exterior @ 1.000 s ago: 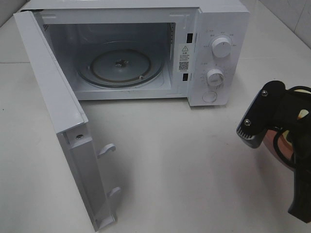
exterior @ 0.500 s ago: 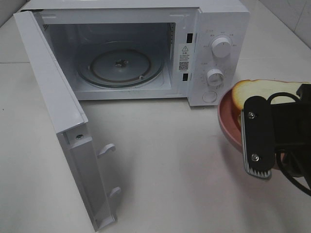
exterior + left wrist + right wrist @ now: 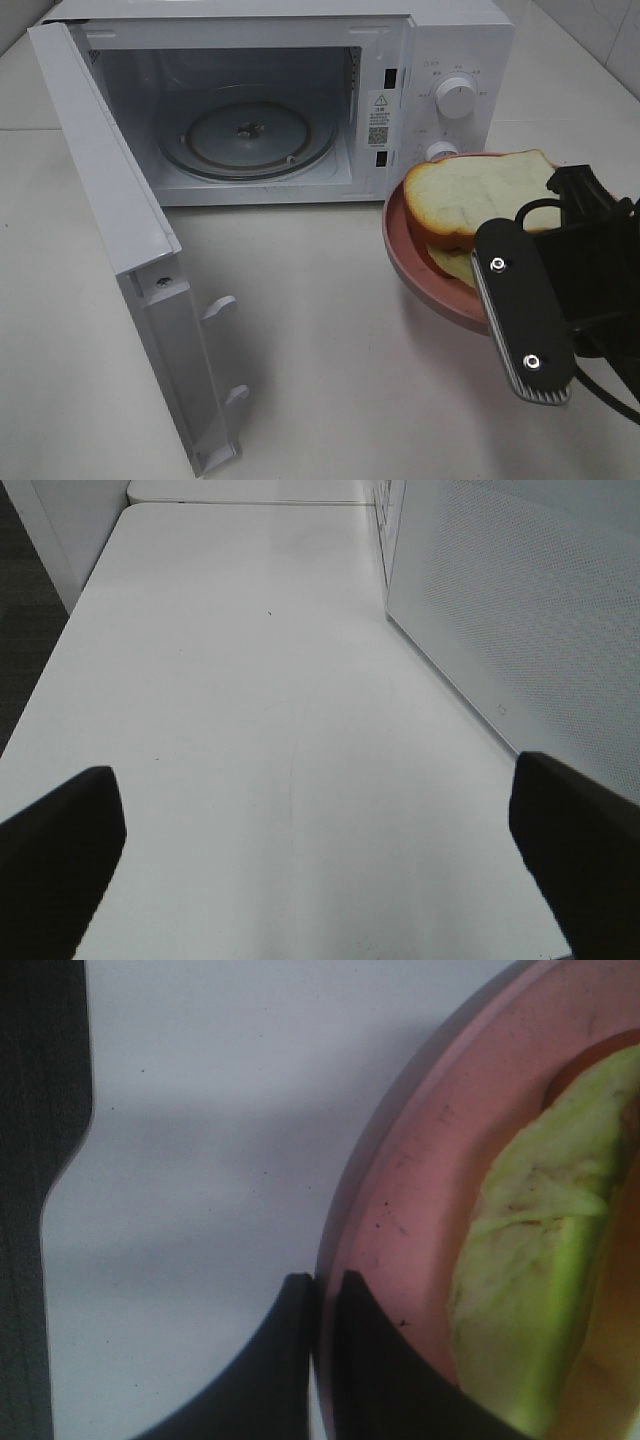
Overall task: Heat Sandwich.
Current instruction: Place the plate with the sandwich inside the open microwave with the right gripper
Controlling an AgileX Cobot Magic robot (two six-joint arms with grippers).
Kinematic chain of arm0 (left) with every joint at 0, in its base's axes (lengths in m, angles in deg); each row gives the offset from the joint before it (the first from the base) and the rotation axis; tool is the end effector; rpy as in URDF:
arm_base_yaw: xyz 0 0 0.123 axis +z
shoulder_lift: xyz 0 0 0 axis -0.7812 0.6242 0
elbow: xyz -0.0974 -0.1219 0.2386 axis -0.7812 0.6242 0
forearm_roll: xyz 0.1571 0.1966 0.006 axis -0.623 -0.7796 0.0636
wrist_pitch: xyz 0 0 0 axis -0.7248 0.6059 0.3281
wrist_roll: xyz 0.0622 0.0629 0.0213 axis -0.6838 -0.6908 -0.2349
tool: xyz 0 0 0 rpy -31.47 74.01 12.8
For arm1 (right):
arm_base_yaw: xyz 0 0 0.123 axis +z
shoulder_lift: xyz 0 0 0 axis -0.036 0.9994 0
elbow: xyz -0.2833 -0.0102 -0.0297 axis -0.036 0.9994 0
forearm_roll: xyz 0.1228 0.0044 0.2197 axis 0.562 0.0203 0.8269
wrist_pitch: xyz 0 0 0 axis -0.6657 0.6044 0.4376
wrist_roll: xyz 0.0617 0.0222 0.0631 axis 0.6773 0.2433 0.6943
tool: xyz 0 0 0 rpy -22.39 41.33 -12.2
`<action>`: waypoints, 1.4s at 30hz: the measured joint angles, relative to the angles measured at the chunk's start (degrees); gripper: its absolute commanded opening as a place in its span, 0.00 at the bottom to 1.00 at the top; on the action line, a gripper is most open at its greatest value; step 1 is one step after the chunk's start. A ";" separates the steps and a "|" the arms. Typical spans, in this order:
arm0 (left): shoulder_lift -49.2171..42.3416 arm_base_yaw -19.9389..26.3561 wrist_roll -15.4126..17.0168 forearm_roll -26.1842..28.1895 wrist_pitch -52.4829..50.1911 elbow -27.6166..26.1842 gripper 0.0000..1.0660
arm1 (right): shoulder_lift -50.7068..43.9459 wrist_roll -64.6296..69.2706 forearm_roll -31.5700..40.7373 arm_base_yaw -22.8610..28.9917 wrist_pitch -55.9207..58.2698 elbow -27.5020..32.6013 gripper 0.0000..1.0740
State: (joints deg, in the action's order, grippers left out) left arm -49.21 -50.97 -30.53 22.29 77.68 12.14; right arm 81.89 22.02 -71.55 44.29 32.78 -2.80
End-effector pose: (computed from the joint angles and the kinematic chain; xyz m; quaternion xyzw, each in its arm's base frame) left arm -0.0037 -0.0043 0.2774 0.0147 0.8476 -0.0146 0.5302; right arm 0.1546 0.1271 0.2376 -0.7278 0.6520 -0.1402 0.1600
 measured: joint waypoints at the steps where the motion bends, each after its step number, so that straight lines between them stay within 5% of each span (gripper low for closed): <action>1: 0.00 0.00 0.00 0.00 0.00 0.00 0.98 | 0.00 -3.55 0.69 0.00 -0.29 0.00 0.00; 7: 0.00 0.00 0.00 0.00 0.00 0.00 0.98 | 0.00 -13.64 3.09 -0.57 -2.18 0.00 0.00; 21: 0.00 0.00 0.00 0.00 0.00 0.00 0.98 | 0.06 -43.09 16.04 -11.40 -4.76 0.00 0.00; 32: 0.00 0.00 0.00 0.00 0.00 0.00 0.98 | 2.92 -45.89 18.11 -11.52 -6.82 -0.92 0.00; 42: 0.00 0.00 0.00 0.00 0.00 0.00 0.98 | 12.55 -49.68 21.31 -8.65 -10.14 -9.22 0.00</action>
State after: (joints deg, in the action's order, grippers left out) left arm -49.21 -50.97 -30.53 22.29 77.68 12.14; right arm 94.44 -27.65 -50.24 35.64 22.63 -12.03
